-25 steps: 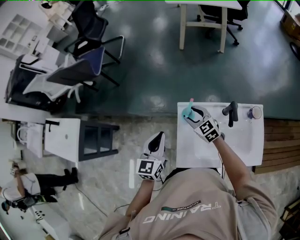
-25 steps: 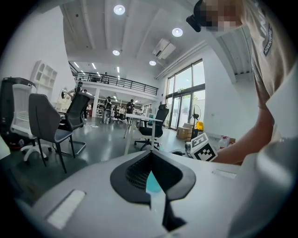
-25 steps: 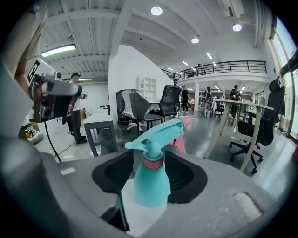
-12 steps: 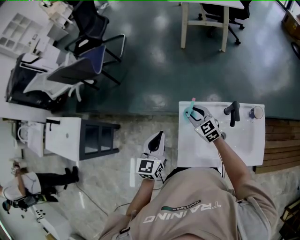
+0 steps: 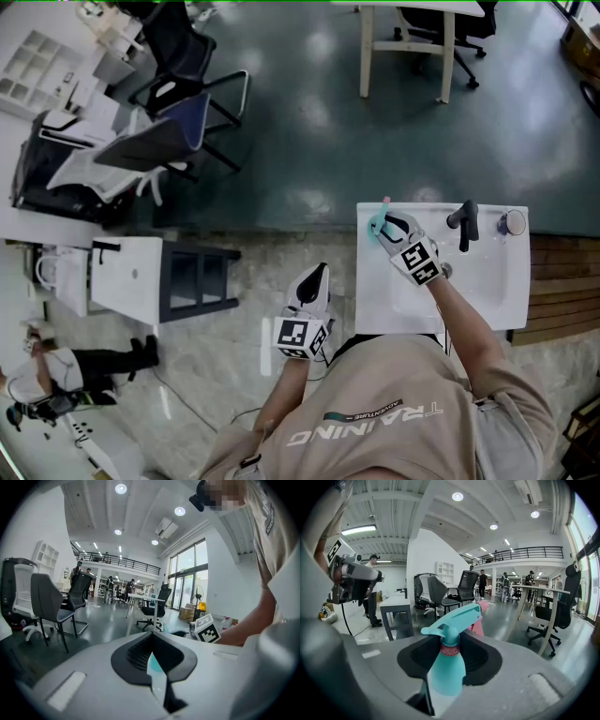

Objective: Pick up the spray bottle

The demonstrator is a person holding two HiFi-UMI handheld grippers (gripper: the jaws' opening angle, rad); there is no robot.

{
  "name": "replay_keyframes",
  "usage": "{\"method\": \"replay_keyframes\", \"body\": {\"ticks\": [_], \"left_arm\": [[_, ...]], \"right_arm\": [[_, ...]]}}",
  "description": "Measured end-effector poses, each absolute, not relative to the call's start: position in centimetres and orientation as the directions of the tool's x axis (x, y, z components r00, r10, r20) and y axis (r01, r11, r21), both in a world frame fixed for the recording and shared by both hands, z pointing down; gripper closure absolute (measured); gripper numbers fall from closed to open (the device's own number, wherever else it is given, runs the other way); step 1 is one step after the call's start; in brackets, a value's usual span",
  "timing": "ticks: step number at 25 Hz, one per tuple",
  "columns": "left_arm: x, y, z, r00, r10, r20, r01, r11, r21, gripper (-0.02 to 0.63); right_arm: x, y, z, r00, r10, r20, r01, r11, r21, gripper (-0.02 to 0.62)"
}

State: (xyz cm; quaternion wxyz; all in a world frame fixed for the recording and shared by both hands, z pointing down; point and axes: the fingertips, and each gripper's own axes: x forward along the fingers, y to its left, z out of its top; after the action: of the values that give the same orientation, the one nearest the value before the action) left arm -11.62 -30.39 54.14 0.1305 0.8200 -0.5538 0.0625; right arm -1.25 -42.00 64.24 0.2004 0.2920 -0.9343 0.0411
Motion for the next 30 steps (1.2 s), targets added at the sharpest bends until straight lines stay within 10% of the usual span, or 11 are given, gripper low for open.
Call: {"method": "replay_keyframes", "body": {"ticks": [30], "left_arm": [[-9.5,-30.2,52.6,0.412,-0.897,0.162,-0.91,-0.397,0.119,0.588]], "right_arm": [[4.7,-37.6,52.4,-0.739,-0.615,0.273,-0.623,0.779,0.069,0.465]]}}
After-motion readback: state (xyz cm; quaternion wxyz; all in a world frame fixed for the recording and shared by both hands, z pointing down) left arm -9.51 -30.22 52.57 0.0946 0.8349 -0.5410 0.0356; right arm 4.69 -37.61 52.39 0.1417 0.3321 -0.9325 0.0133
